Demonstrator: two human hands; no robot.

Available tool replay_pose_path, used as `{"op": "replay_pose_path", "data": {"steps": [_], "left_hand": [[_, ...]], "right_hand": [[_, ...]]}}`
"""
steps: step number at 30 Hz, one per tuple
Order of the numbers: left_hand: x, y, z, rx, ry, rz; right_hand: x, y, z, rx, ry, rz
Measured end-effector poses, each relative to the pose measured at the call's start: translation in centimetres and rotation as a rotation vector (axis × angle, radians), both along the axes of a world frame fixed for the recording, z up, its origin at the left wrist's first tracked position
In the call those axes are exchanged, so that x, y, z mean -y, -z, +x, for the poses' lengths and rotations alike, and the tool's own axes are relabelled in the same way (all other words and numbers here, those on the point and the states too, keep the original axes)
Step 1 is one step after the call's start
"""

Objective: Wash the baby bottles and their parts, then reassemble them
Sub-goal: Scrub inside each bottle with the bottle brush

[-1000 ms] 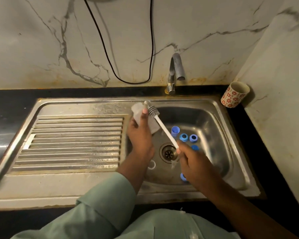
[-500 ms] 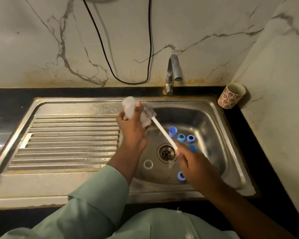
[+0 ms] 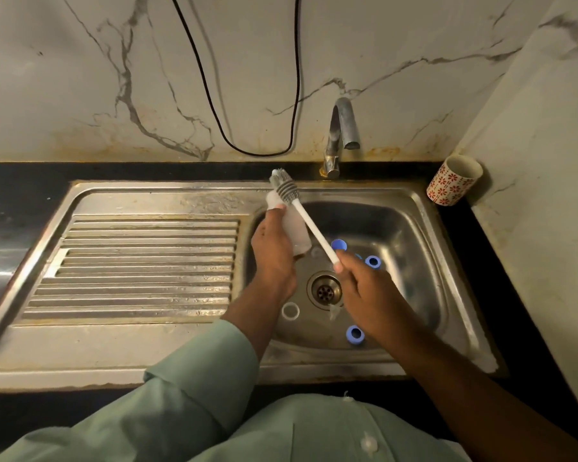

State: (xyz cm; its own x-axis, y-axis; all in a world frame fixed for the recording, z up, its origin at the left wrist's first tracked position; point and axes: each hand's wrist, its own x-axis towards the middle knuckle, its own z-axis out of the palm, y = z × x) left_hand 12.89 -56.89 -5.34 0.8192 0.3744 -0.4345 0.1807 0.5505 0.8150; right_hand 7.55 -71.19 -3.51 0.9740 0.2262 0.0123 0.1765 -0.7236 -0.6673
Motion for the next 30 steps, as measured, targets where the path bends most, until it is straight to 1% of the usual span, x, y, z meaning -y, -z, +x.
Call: {"op": "replay_pose_path", "data": {"steps": [3, 4, 6, 8, 11, 13, 14, 16, 18, 19, 22, 24, 25, 27, 28, 30], "left_hand": [[-1.7, -0.6, 0.7, 0.089, -0.062, -0.132], [-2.4, -0.6, 0.9, 0.119, -0.083, -0.147], [-2.2, -0.6, 0.5, 0.152, -0.048, -0.078], [-0.7, -0.4, -0.2, 0.138, 0.022, 0.0], [-0.7, -0.2, 0.1, 0.121, -0.022, -0.064], [-2.2, -0.4, 1.0, 0.124, -0.11, -0.137], [-2.7, -0.3, 1.3, 0.124, -0.121, -0.139], [-2.2, 0.0, 1.1, 0.135, -0.045, -0.097], [-0.9, 0.3, 0.7, 0.111, 0.049, -0.054], [-0.6, 0.2, 0.7, 0.109, 0.052, -0.059], [-2.1, -0.4, 1.6, 0.157, -0.074, -0.157], [-2.8, -0.3, 1.8, 0.16, -0.124, -0.137], [-2.4, -0.2, 1.5, 0.161, -0.084, -0.077], [-0.5, 0.3, 0.6, 0.141, 0.077, 0.05], [0.2, 0.6, 0.3, 0.125, 0.132, 0.064], [-0.1, 0.2, 0.4, 0.108, 0.116, 0.025]], "right_hand": [[0.6, 0.1, -1.1, 0.039, -0.029, -0.029], [1.3, 0.0, -2.3, 0.036, -0.044, -0.038], [1.9, 0.0, -3.5, -0.015, -0.051, -0.017], [1.1, 0.6, -1.5, 0.013, -0.002, 0.008], [0.3, 0.6, 0.2, -0.008, -0.001, -0.027], [1.4, 0.5, -1.1, 0.033, -0.047, -0.076], [2.1, 0.2, -2.2, 0.016, -0.072, -0.08], [2.4, 0.1, -2.5, -0.028, -0.073, -0.048], [1.3, 0.4, -0.4, -0.001, -0.008, -0.016], [0.8, 0.4, 0.4, -0.021, 0.01, 0.008], [1.3, 0.2, -0.4, 0.003, -0.032, -0.044], [2.3, -0.1, -2.4, -0.015, -0.073, -0.068], [2.3, -0.2, -2.4, -0.039, -0.071, -0.048], [1.4, 0.0, -0.3, -0.011, 0.006, 0.028], [0.9, 0.0, 0.7, -0.013, 0.041, 0.047], [0.8, -0.2, 1.1, -0.006, 0.032, 0.032]]}}
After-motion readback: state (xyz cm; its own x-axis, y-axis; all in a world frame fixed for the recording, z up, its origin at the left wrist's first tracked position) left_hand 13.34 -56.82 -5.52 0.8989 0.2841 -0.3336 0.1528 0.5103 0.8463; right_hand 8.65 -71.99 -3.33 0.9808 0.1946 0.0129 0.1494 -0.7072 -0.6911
